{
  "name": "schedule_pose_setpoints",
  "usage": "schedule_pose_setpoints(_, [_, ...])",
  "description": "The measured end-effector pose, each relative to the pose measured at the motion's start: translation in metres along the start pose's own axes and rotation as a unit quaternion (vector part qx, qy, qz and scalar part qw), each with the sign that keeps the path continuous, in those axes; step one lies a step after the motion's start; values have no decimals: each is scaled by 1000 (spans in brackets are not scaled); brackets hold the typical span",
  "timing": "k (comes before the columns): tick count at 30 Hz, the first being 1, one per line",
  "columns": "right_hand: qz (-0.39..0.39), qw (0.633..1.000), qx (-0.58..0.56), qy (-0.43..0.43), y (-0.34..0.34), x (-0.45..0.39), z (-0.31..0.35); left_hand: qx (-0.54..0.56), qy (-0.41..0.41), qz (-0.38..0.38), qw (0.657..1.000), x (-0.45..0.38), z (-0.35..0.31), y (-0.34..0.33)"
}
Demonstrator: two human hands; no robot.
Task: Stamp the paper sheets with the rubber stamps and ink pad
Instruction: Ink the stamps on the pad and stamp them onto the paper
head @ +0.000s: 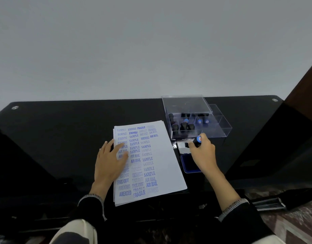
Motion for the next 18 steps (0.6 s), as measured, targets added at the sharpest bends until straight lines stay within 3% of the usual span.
schedule_pose_setpoints(3, [7, 989, -148, -29, -29, -4, 21, -23, -3, 14, 1000, -2, 2, -3])
schedule_pose_setpoints(5, [31, 980, -189, -43, -51, -11, 31, -26, -5, 18, 999, -2, 2, -3])
schedule_pose_setpoints(10, [101, 984, -149, -13, -91, -34, 48, -24, -5, 16, 1000, -2, 2, -4])
schedule_pose_setpoints(18, [150, 988, -24, 13, -114, -62, 51, -13, -8, -5, 1000, -3, 5, -6])
Point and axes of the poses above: each hand's wrist, its own x-axis away from the middle knuckle, its own y-axis out of the back of the hand, z = x × y, the point moved 5 cm from there along -x, towards the middle knuckle, and after that the axes turned 4 degrees about y, right-handed, at the moved point
